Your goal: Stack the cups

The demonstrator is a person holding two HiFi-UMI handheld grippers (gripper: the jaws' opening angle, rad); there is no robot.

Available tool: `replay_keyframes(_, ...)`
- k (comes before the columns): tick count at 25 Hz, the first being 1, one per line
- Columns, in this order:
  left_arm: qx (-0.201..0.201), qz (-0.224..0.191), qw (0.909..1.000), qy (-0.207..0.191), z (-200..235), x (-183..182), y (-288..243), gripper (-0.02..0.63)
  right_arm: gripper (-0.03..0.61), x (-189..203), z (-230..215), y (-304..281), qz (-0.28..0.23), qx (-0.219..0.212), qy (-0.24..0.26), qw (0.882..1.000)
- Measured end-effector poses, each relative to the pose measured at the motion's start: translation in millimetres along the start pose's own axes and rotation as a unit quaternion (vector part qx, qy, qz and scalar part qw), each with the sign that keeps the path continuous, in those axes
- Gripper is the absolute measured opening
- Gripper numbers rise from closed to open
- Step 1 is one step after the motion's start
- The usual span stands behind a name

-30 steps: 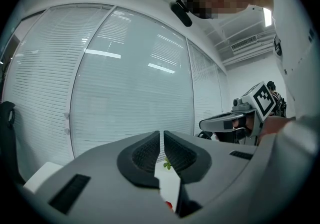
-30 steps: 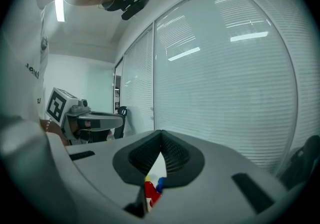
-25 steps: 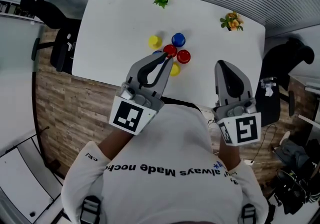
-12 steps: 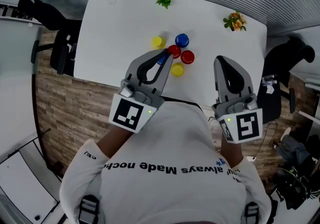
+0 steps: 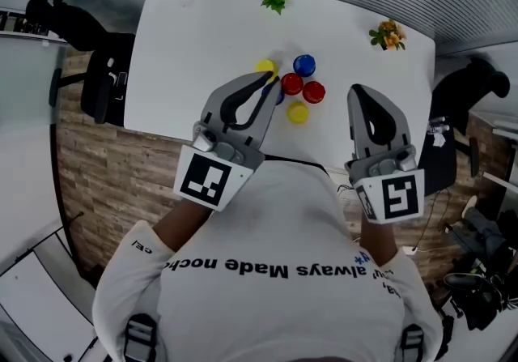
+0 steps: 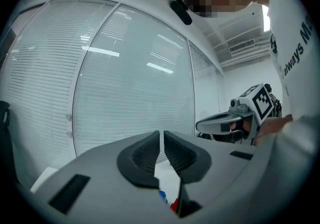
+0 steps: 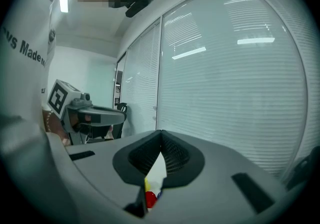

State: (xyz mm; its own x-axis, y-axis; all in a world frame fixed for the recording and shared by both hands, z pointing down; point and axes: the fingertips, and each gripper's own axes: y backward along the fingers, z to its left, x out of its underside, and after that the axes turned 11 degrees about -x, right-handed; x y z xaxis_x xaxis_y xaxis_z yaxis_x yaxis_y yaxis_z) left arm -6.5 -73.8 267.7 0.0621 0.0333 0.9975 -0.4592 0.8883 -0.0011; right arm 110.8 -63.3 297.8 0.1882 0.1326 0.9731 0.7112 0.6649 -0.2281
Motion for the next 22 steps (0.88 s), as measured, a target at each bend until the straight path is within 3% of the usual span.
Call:
replay_keyframes(6, 0.004, -0.002, 1.0, 0.001, 10.7, 0.3, 4.1, 0.037, 0.008, 49.8, 4.0, -15.0, 0.035, 0.004, 0.008, 0.999)
replay_keyframes(12, 0.001, -0.008, 0.9999, 0.009, 17.3, 1.0, 10.0, 0.037, 0.097, 100.4, 24.3, -36.4, 0.03, -0.018, 0.004, 0.999)
replay_keyframes(22, -0.015, -0.01, 0.9998, 0.012, 29.3, 0.7, 22.7, 0.037, 0.187, 216.5, 53.3, -50.7, 0.135, -0.062, -0.03, 0.989)
